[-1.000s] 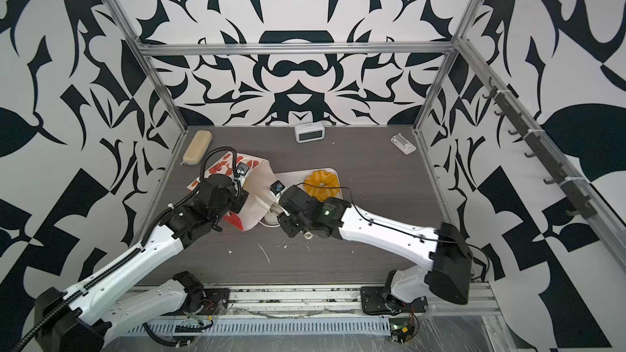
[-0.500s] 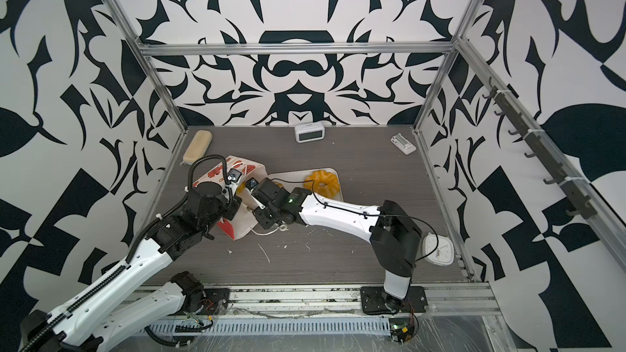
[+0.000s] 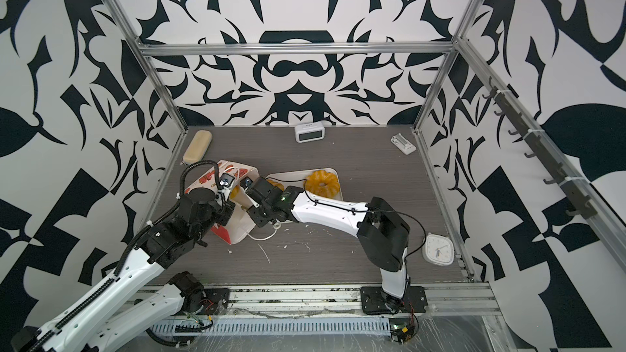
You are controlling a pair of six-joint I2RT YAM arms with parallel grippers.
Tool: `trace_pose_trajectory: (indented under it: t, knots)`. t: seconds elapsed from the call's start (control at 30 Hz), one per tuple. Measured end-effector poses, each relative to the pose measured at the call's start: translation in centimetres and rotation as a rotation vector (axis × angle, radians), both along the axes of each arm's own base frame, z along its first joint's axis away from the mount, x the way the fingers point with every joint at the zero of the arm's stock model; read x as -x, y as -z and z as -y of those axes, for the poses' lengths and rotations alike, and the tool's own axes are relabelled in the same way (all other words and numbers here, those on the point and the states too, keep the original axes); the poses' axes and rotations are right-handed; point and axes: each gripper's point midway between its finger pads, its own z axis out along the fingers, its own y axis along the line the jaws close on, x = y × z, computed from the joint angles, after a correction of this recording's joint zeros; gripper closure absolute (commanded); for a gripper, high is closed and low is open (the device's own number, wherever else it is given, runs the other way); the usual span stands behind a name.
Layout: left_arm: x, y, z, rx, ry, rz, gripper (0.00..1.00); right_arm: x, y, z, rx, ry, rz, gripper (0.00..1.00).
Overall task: Take the fake bread out of the paper bag
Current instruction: 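Reach the open right tongs into the bag toward the remaining breads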
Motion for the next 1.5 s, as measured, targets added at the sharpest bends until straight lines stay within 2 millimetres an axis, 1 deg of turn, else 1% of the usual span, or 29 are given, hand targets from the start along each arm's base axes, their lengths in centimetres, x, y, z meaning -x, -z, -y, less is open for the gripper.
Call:
trace_pose_trajectory:
  t: [0.23, 0.47, 0.8, 0.9, 1.0, 1.07, 1.23, 1.33, 1.43, 1.5]
  knots:
    - [0.0, 0.0, 0.0, 0.001, 0.000, 0.000, 1.00, 0.2, -0.3, -0.8, -0.036, -0.024, 0.014, 0.47]
    - [0.0, 0.0, 0.1, 0.002, 0.003, -0.001, 1.00, 1.3, 0.3, -1.2, -0.058, -0.072, 0.003, 0.47]
    - [0.1, 0.2, 0.5, 0.011, 0.022, -0.011, 1.00, 1.2, -0.4, -2.4, -0.090, -0.095, 0.011, 0.47]
    - [0.2, 0.2, 0.6, 0.015, 0.028, -0.014, 1.00, 1.0, 0.0, -3.1, -0.093, -0.100, 0.006, 0.48]
    - [0.1, 0.2, 0.5, 0.014, 0.024, -0.016, 1.00, 0.8, 0.8, -3.7, -0.087, -0.102, -0.005, 0.49]
    - [0.1, 0.3, 0.4, 0.013, 0.020, -0.018, 1.00, 0.6, 1.3, -4.0, -0.083, -0.100, -0.011, 0.51]
    - [0.1, 0.6, 0.1, 0.007, 0.010, -0.020, 1.00, 0.5, 2.5, -4.5, -0.069, -0.101, -0.030, 0.60]
    - [0.2, 0.8, 0.0, 0.005, 0.008, -0.021, 1.00, 0.6, 2.7, -4.5, -0.062, -0.099, -0.034, 0.65]
    - [0.3, 0.6, -0.1, 0.010, 0.008, -0.014, 1.00, 0.5, 2.7, -4.4, -0.061, -0.096, -0.031, 0.72]
    - [0.3, 0.4, -0.1, 0.014, 0.007, -0.007, 1.00, 0.4, 2.6, -4.3, -0.059, -0.092, -0.025, 0.75]
